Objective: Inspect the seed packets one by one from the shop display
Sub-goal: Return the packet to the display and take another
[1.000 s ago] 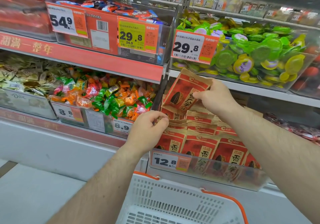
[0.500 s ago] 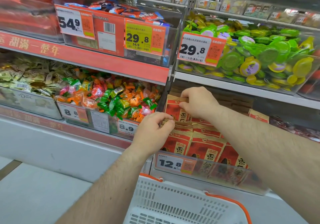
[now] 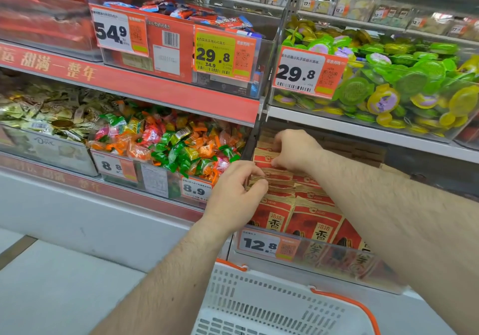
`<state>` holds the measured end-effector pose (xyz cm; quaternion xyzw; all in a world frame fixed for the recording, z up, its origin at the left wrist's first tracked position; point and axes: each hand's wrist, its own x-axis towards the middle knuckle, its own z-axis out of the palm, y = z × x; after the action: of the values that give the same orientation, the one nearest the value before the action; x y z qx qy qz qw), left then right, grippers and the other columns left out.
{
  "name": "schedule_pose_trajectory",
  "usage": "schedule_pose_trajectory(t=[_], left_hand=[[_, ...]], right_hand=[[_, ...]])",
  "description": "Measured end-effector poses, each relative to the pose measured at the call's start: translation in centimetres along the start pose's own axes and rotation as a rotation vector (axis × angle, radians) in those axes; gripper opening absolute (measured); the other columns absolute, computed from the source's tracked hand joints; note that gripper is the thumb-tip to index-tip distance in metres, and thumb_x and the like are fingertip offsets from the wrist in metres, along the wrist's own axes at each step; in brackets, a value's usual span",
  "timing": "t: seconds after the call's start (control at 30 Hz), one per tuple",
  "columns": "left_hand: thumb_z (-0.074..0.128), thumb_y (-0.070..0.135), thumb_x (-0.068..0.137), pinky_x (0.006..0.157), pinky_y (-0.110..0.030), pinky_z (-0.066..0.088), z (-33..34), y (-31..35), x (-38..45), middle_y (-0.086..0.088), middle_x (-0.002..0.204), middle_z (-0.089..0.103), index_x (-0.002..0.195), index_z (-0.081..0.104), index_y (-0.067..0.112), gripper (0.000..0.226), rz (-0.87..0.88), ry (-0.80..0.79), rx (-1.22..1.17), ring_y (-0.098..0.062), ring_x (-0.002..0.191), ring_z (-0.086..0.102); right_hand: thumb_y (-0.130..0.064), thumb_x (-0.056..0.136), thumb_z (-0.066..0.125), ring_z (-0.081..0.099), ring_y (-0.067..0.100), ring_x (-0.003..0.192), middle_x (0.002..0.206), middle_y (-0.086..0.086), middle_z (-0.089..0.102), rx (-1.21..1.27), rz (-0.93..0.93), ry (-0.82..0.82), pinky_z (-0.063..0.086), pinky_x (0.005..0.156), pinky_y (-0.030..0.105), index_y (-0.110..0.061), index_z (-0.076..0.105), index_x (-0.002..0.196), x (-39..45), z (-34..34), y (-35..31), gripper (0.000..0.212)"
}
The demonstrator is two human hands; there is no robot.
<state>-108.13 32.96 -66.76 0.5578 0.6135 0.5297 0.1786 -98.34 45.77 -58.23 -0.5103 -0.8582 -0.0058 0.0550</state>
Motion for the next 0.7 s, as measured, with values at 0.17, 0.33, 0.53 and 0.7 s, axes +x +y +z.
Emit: schedule_pose_trajectory(t=[0.17, 0.33, 0.53, 0.7], left_hand=[[0.06, 0.032, 0.088, 0.1, -0.027, 0.036, 0.1, -0.1, 0.0, 0.017, 0.117, 0.045, 0.084, 0.062, 0.036, 0.006, -0.013, 0.027, -0.018, -0.002, 0.121, 0.042], [0.062, 0.022, 0.091, 0.091, -0.017, 0.035, 0.1, 0.1, -0.1, 0.022, 0.107, 0.051, 0.087, 0.065, 0.024, 0.006, 0.015, 0.034, 0.025, -0.002, 0.112, 0.047], [0.062, 0.02, 0.09, 0.084, -0.001, 0.028, 0.0, 0.1, -0.1, 0.022, 0.106, 0.052, 0.086, 0.065, 0.019, 0.005, 0.017, 0.037, 0.018, 0.013, 0.107, 0.043], [0.061, 0.023, 0.09, 0.083, -0.001, 0.028, -0.1, 0.3, -0.2, 0.019, 0.11, 0.052, 0.086, 0.064, 0.024, 0.006, -0.005, 0.02, 0.013, 0.014, 0.108, 0.043]], right_hand=[[-0.02, 0.078, 0.069, 0.06, 0.023, 0.085, 0.081, -0.005, 0.06, -0.019, -0.149, 0.098, 0.05, 0.072, 0.034, -0.024, 0.054, 0.068, -1.1, -0.3, -0.2, 0.019], [-0.032, 0.079, 0.076, 0.053, 0.009, 0.063, 0.101, -0.005, 0.065, 0.099, -0.143, -0.109, 0.048, 0.061, 0.028, -0.025, 0.068, 0.104, -1.3, -0.7, 0.1, 0.027], [-0.045, 0.085, 0.068, 0.059, 0.014, 0.073, 0.096, -0.005, 0.066, 0.151, -0.097, -0.173, 0.045, 0.061, 0.027, -0.023, 0.07, 0.1, -1.3, -1.0, -0.3, 0.026], [-0.051, 0.082, 0.064, 0.063, 0.02, 0.084, 0.086, -0.001, 0.068, 0.252, -0.04, -0.249, 0.052, 0.081, 0.037, -0.023, 0.074, 0.084, -2.2, -1.4, -0.1, 0.029]])
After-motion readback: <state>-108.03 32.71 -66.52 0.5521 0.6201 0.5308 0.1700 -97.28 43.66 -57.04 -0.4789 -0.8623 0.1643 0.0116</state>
